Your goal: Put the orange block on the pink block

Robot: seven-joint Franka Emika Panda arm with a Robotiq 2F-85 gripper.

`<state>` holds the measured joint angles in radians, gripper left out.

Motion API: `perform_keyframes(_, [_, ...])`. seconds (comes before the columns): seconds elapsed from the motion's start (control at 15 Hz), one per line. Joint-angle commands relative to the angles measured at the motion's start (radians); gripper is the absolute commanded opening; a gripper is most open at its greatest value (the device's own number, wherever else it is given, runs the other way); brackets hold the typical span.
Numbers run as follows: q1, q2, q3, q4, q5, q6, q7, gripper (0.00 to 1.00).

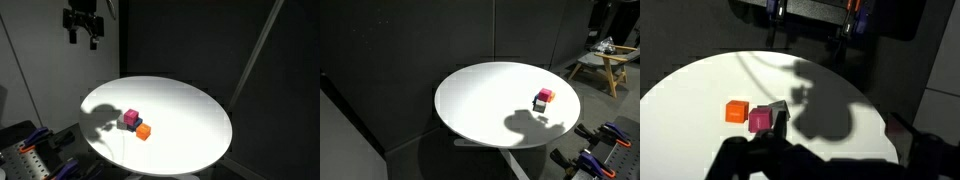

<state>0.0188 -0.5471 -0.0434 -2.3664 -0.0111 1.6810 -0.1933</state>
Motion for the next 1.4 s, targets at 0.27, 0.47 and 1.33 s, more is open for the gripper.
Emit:
perform_keyframes(0.27, [0.002, 0.0, -0.002, 0.002, -0.001, -0.002, 0.001, 1.0])
perform_keyframes(0.47, [-0.005, 0.022, -0.005, 0.016, 0.004, 0.018, 0.018, 1.0])
perform_keyframes(1.33, [-0.083, 0.165, -0.036, 0.061, 0.015, 0.302, 0.182, 1.0])
